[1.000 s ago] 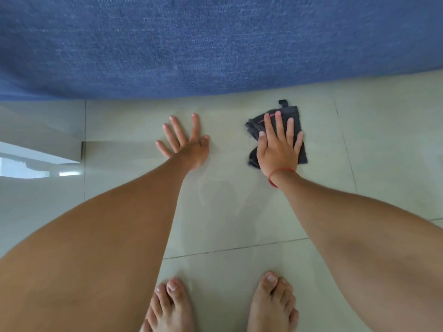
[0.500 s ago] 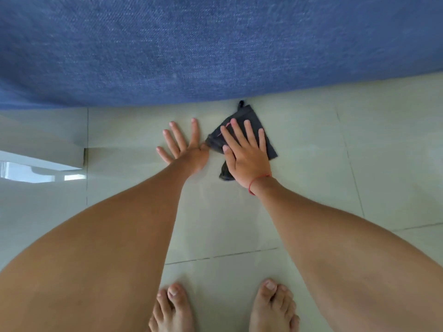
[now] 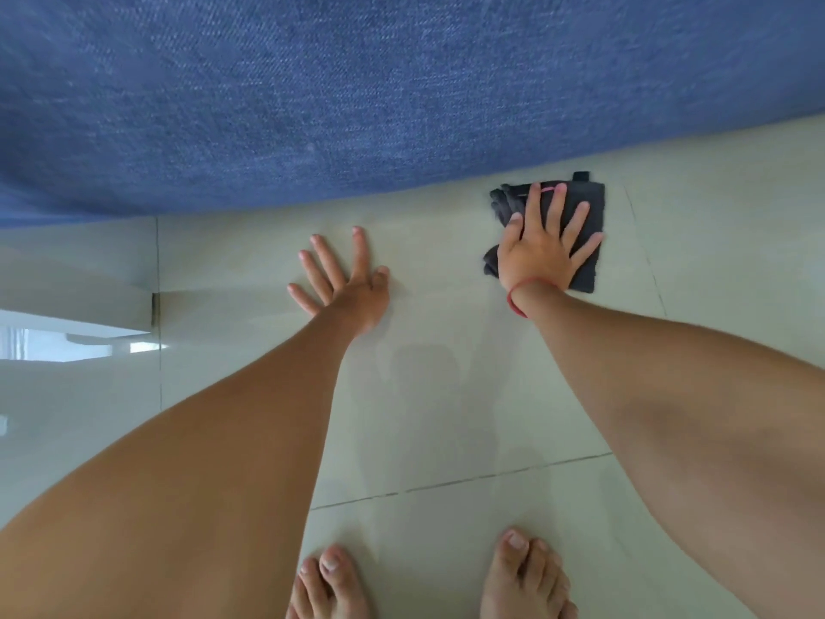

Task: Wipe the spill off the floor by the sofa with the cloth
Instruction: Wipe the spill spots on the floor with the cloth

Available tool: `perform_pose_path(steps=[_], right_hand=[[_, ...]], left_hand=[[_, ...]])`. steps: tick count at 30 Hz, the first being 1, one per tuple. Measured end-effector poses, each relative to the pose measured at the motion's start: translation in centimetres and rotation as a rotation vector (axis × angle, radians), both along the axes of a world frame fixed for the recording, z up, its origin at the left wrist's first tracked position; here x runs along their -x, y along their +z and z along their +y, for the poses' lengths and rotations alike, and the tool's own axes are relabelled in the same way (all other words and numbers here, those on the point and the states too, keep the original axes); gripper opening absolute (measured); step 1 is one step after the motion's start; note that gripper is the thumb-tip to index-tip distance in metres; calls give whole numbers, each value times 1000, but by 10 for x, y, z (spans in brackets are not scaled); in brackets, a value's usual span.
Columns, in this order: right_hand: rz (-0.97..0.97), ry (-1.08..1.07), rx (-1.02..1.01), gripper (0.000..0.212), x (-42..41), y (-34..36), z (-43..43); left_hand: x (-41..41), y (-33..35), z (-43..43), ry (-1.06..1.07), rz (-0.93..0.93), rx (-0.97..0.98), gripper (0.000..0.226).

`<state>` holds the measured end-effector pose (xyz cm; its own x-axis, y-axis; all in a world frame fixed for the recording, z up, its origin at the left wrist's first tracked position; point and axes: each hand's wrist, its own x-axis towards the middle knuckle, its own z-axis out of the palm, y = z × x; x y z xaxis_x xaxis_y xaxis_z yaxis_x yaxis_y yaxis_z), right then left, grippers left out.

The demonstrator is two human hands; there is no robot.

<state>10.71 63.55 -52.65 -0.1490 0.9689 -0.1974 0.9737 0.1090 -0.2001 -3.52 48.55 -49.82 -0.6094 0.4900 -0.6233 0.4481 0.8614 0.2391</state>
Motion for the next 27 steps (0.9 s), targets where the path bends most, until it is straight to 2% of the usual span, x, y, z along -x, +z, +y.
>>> perform_pose_path(steps=[2, 8, 15, 17, 22, 27], right_hand=[[22, 12, 0, 53, 21, 2, -1], [96, 342, -25, 51, 58, 0, -48], [109, 648, -31, 53, -9, -2, -79], [96, 619, -58, 52, -32, -4, -78], [33, 281, -37, 56, -78, 1, -46], [11, 6, 8, 54, -46, 2, -13]], left_hand=[[0, -2, 1, 9, 8, -6, 57], [0, 3, 1, 2, -27, 2, 57], [-1, 5, -1, 9, -25, -4, 58], [-1, 5, -1, 8, -17, -4, 59], [-2, 4, -3, 5, 4, -11, 59], [-3, 0, -1, 0, 22, -8, 59]])
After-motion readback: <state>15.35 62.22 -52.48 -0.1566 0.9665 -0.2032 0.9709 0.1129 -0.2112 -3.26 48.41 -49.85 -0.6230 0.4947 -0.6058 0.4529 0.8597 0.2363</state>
